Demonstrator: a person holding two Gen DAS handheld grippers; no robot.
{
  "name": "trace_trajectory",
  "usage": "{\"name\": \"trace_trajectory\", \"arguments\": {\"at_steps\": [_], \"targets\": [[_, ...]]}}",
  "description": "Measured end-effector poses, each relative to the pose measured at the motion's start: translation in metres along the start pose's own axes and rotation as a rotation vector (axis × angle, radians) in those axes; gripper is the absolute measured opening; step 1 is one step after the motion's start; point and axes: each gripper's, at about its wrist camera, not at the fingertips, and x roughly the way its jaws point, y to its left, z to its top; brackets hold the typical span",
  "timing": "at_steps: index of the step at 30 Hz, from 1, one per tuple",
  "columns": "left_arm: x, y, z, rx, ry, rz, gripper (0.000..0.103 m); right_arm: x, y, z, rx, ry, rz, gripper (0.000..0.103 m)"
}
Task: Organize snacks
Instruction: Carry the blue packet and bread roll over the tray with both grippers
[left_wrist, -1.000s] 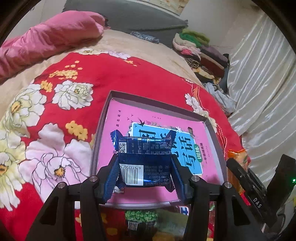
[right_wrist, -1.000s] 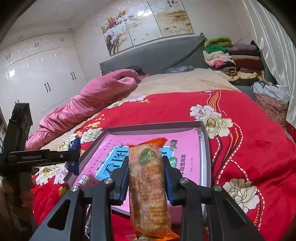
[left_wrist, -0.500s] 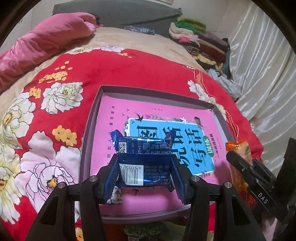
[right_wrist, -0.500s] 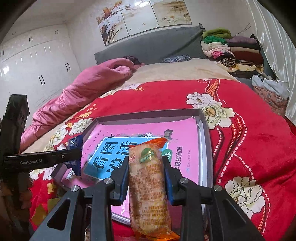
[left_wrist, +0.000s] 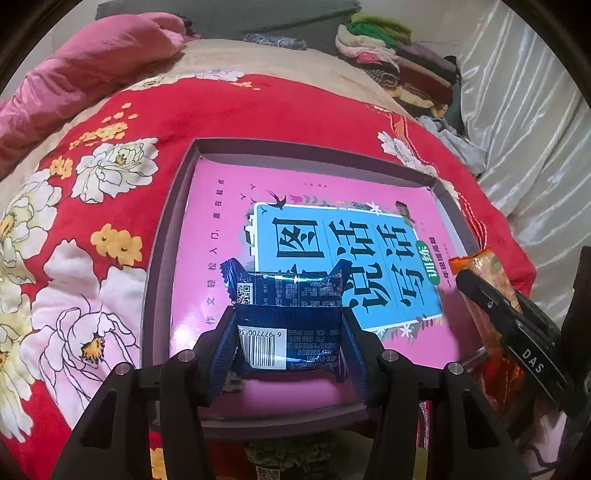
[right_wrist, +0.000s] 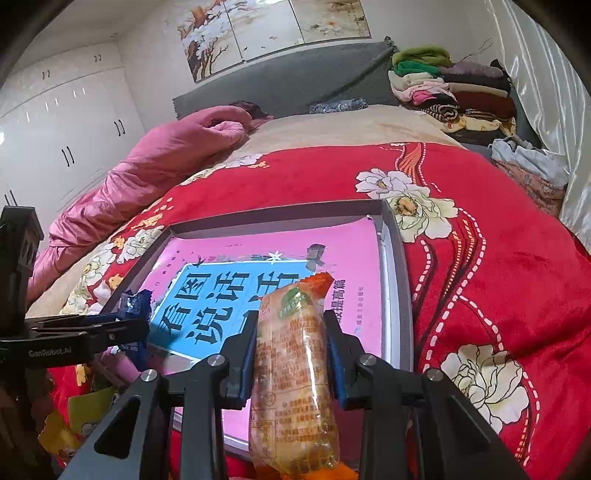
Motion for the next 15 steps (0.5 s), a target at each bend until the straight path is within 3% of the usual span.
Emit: {"name": "trace_trajectory", "arguments": {"at_steps": [15], "targets": [[0.001, -0.008, 0.0, 0.039, 0.008, 0.022, 0.056, 0.001, -0.013, 0.001, 0.054, -0.012, -0.002, 0.034]]}}
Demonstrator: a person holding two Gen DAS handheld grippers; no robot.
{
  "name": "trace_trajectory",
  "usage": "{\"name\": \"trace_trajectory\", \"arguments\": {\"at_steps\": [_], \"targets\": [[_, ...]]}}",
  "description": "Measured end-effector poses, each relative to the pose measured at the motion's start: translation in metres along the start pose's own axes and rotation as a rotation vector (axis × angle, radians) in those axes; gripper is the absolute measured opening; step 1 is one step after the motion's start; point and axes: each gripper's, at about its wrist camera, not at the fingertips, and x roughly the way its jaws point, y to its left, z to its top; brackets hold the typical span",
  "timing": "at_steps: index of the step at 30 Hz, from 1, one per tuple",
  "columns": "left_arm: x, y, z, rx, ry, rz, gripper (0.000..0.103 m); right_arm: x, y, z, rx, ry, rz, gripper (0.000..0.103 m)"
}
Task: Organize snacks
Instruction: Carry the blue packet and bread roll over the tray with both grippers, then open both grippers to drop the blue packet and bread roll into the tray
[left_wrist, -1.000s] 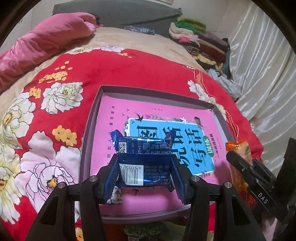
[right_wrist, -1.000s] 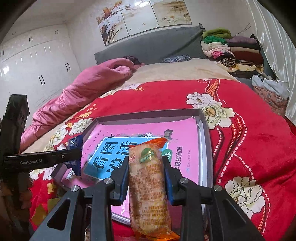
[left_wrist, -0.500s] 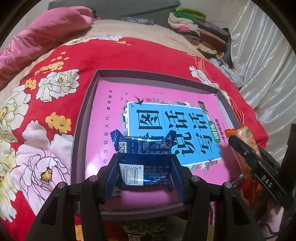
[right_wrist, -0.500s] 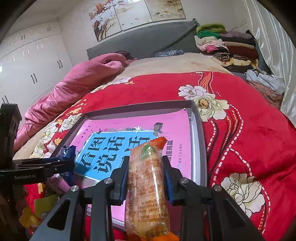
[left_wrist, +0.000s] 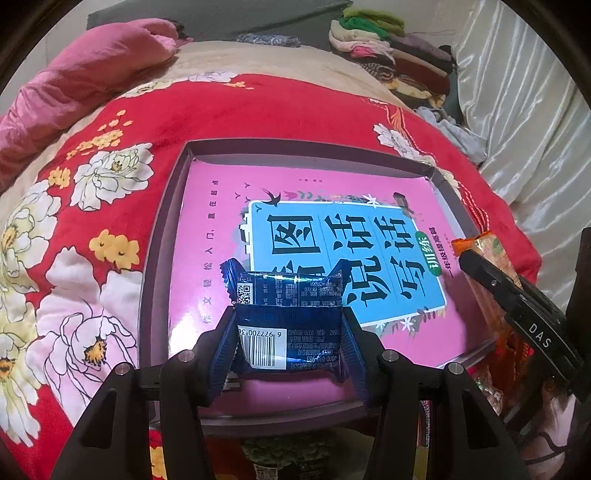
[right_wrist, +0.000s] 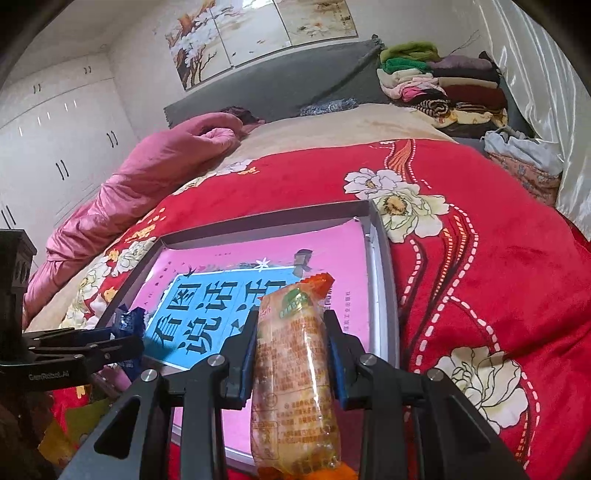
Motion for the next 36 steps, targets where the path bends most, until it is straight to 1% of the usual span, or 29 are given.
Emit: {"name": "trace_trajectory", "arguments": {"at_steps": [9, 17, 25, 27, 29, 36], "targets": [[-0.001, 0.003, -0.001, -0.016, 0.009, -0.024, 0.056, 0.002, -0.003, 0.0, 0.014, 0.015, 0.005, 0.034], [-0.003, 0.004, -0.002, -0.021, 0.019, -0.027, 0.056, 0.007, 0.008, 0.003, -0.049, 0.018, 0.0, 0.034], [-0.003, 0.003, -0.002, -0.023, 0.024, -0.033, 0.056, 0.009, 0.0, 0.003, -0.006, 0.035, -0.004, 0.034], [-0.003, 0.003, -0.002, -0.025, 0.026, -0.036, 0.056, 0.01, -0.002, 0.003, 0.002, 0.039, -0.003, 0.035], [-0.003, 0.003, -0.003, -0.025, 0.026, -0.038, 0.056, 0.01, -0.004, 0.004, 0.007, 0.038, -0.004, 0.039], [-0.005, 0.001, -0.003, -0.026, 0.021, -0.058, 0.057, 0.006, -0.005, 0.004, 0.014, 0.035, 0.003, 0.043]]}}
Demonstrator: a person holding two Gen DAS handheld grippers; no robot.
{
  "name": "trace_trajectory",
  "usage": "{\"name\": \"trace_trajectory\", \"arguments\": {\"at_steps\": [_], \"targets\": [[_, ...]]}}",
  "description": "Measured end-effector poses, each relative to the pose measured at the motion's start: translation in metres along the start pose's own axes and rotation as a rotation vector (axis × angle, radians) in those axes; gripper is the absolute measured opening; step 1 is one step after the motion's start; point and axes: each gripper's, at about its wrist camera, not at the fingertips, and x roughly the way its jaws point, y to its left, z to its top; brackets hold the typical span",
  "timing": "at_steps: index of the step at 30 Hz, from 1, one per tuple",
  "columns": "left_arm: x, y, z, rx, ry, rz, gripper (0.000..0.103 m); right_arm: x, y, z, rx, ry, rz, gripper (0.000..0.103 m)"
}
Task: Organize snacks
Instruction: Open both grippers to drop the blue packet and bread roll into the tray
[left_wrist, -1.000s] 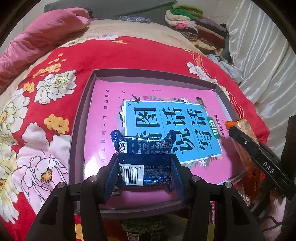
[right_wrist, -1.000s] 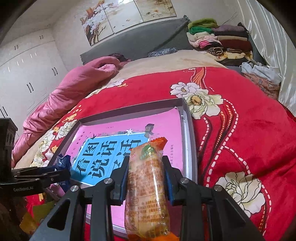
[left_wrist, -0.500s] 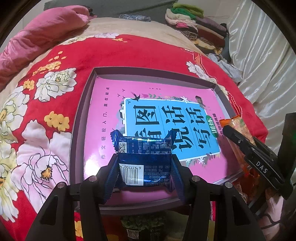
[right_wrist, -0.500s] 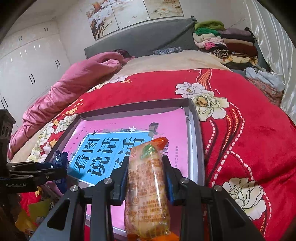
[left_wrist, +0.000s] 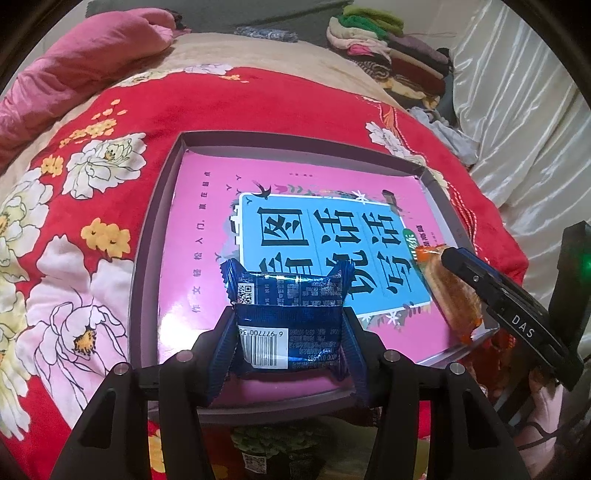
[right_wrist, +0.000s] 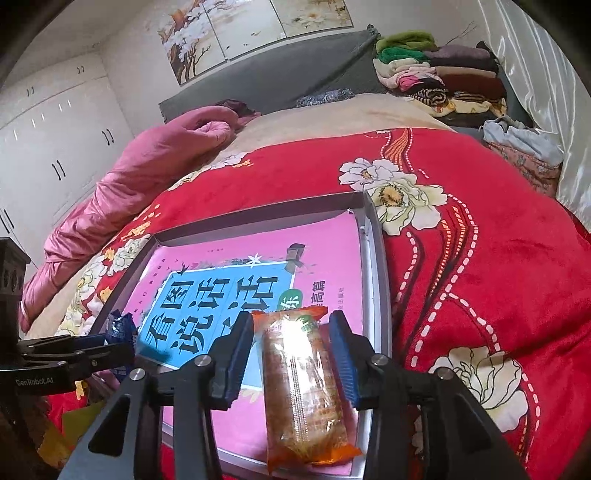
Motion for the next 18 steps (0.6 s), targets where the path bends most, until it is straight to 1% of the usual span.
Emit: {"name": "trace_trajectory", "arguments": {"at_steps": [11, 15, 18], "targets": [[-0.014, 0.004, 0.002, -0.012, -0.036, -0.026, 0.057, -0.01, 0.001, 0.003, -0.004, -0.026, 0.006, 0.049], [-0.02, 0.005, 0.001, -0.02, -0.051, -0.034, 0.064, -0.014, 0.005, 0.004, -0.019, -0.035, 0.013, 0.051], [-0.024, 0.005, -0.001, -0.025, -0.06, -0.042, 0.064, -0.017, 0.007, 0.005, -0.026, -0.043, 0.019, 0.053]]}}
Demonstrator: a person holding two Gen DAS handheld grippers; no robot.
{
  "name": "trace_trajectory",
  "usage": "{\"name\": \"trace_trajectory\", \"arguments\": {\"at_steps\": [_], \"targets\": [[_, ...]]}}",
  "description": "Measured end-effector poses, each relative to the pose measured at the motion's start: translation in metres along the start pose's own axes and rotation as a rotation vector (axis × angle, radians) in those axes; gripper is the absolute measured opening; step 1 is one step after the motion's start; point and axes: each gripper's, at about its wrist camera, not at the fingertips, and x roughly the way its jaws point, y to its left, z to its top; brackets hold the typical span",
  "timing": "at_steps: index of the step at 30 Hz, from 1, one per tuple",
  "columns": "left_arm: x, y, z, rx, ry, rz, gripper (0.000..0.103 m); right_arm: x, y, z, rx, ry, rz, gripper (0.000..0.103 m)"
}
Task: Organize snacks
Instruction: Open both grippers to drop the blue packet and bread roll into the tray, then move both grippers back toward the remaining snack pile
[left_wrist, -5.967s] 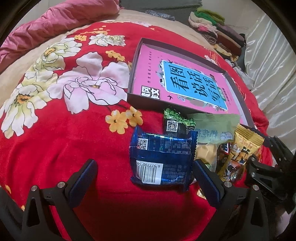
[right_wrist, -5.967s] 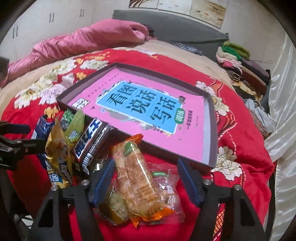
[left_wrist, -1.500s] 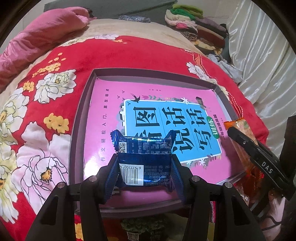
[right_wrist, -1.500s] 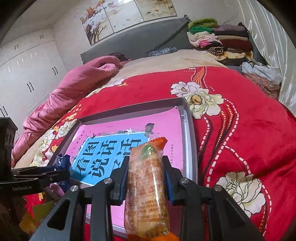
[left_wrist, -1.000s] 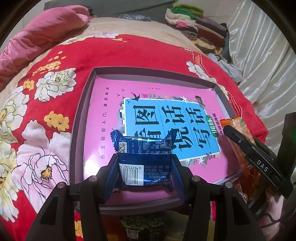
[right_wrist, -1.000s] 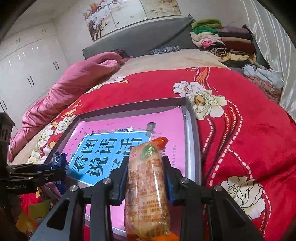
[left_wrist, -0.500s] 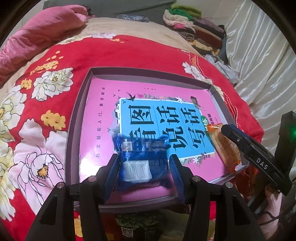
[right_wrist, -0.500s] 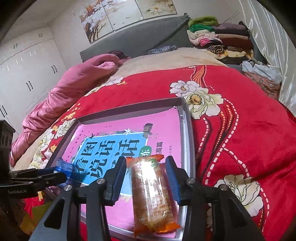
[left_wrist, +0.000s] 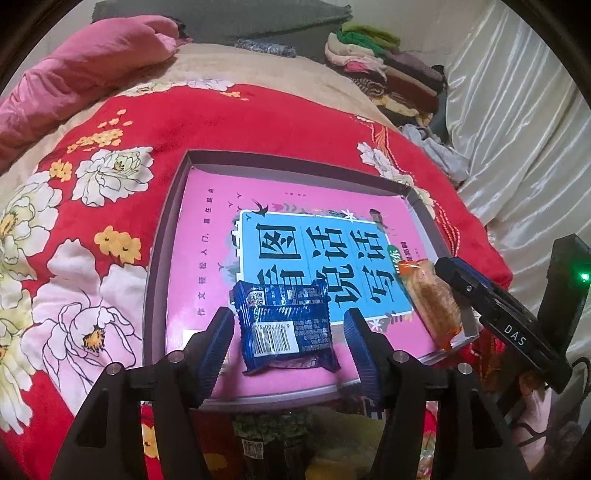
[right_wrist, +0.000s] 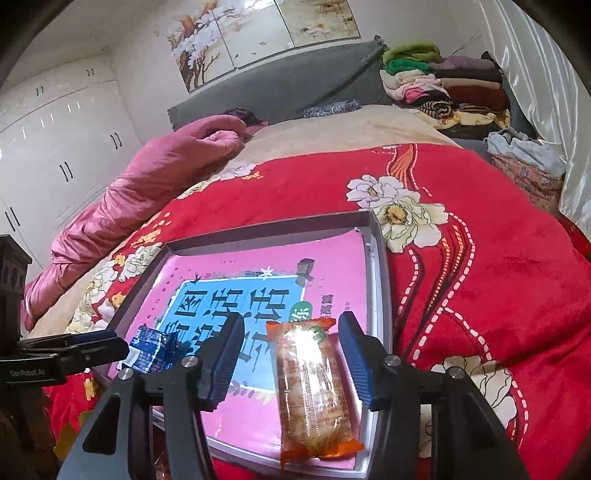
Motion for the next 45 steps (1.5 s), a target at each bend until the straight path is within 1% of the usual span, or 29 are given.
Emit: {"name": "trace_trajectory", "arguments": {"at_steps": [2, 3, 4, 6, 10, 15, 18, 23, 27, 31, 37, 40, 45], "targets": [[-0.003, 0.0, -0.001, 0.0, -0.005, -0.002, 0.065, -0.001, 0.002, 0.001, -0.005, -0.004, 0.006, 0.054], [-0.005, 0.0, -0.002, 0.0, -0.009, -0.005, 0.067, -0.002, 0.002, 0.001, -0.008, -0.007, 0.007, 0.054], [-0.007, 0.0, -0.002, -0.001, -0.015, -0.007, 0.073, -0.002, 0.003, 0.001, -0.011, -0.008, 0.008, 0.054], [-0.012, 0.0, -0.002, -0.002, -0.03, -0.009, 0.075, -0.003, 0.004, 0.001, -0.014, -0.01, 0.01, 0.055], [-0.022, 0.001, -0.004, 0.001, -0.057, -0.012, 0.075, -0.006, 0.005, 0.001, -0.018, -0.015, 0.014, 0.059], [-0.029, 0.004, -0.007, -0.005, -0.065, -0.014, 0.076, -0.013, 0.008, 0.0, -0.026, -0.032, 0.024, 0.061], [-0.033, 0.005, -0.009, -0.01, -0.066, -0.024, 0.078, -0.02, 0.011, 0.0, -0.033, -0.05, 0.035, 0.064], [-0.041, 0.006, -0.012, -0.008, -0.086, -0.024, 0.078, -0.038, 0.022, -0.001, -0.07, -0.097, 0.058, 0.069], [-0.047, 0.008, -0.014, -0.017, -0.09, -0.027, 0.078, -0.05, 0.03, -0.005, -0.101, -0.122, 0.072, 0.072], [-0.052, 0.008, -0.017, -0.01, -0.092, -0.026, 0.078, -0.059, 0.038, -0.007, -0.129, -0.139, 0.07, 0.074], [-0.059, 0.009, -0.019, 0.002, -0.1, -0.017, 0.078, -0.069, 0.048, -0.013, -0.169, -0.154, 0.037, 0.075], [-0.061, 0.011, -0.021, -0.003, -0.099, -0.018, 0.078, -0.072, 0.05, -0.016, -0.177, -0.154, 0.032, 0.078], [-0.062, 0.011, -0.025, 0.004, -0.096, -0.014, 0.078, -0.076, 0.054, -0.023, -0.186, -0.142, 0.036, 0.079]]}}
